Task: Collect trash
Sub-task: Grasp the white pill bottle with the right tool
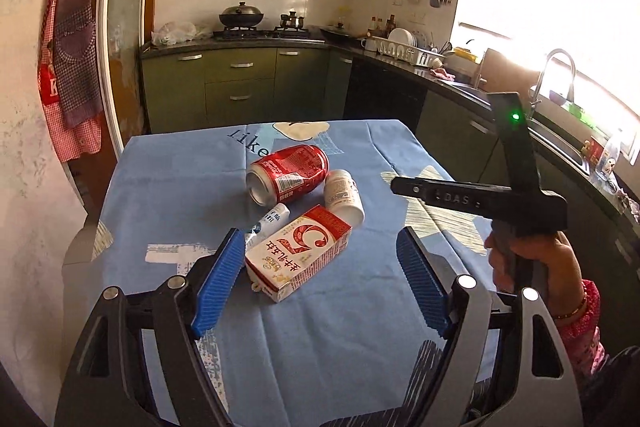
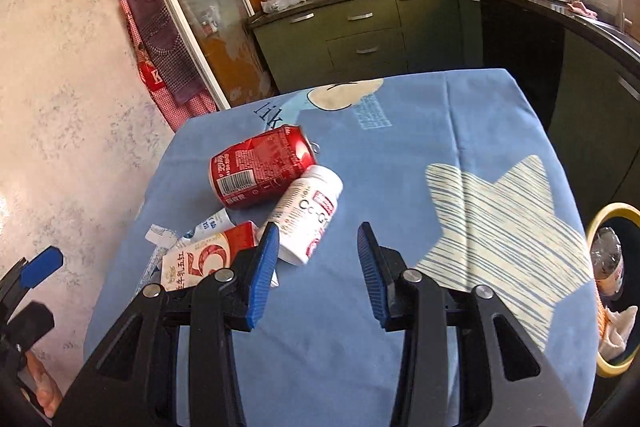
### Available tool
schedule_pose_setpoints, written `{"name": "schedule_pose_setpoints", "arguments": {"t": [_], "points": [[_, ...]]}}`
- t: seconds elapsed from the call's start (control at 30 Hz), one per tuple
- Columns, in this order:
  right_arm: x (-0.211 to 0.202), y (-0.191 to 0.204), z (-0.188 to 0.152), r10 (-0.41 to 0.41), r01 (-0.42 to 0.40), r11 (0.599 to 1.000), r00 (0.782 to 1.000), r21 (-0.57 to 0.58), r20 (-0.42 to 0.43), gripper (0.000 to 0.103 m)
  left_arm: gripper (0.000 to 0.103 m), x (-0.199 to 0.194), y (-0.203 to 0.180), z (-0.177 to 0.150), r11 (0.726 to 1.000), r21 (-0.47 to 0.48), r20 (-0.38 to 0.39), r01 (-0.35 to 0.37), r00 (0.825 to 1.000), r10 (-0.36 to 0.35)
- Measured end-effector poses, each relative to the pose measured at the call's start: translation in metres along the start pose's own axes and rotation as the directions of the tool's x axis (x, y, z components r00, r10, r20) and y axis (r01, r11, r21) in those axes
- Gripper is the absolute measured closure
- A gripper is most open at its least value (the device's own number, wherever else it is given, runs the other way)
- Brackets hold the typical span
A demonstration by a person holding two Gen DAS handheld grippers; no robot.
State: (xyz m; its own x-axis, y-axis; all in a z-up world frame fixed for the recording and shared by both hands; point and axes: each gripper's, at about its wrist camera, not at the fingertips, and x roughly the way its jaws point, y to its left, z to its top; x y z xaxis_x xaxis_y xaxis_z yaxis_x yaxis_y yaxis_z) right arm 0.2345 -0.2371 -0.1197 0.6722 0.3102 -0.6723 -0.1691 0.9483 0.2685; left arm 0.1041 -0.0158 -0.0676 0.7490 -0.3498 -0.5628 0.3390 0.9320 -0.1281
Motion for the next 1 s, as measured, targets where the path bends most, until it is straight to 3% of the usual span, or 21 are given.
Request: {"name": "schedule_pose_setpoints", "arguments": {"t": [0.43, 1.0], "points": [[0.071, 0.027, 0.015, -0.075, 0.077, 0.997, 0.989, 0.017, -0.125, 0.062, 0.025, -0.002, 0.033, -0.009, 0.998, -0.041, -0.003, 0.039, 0.999, -0.039], [0.096, 0.031, 0.008, -0.089, 0.094, 0.995, 0.982, 0.021, -0.166, 0.054, 0.025, 0.009, 0.034, -0.013, 0.997, -0.050, -0.020, 0.064, 0.998, -0.065]]}}
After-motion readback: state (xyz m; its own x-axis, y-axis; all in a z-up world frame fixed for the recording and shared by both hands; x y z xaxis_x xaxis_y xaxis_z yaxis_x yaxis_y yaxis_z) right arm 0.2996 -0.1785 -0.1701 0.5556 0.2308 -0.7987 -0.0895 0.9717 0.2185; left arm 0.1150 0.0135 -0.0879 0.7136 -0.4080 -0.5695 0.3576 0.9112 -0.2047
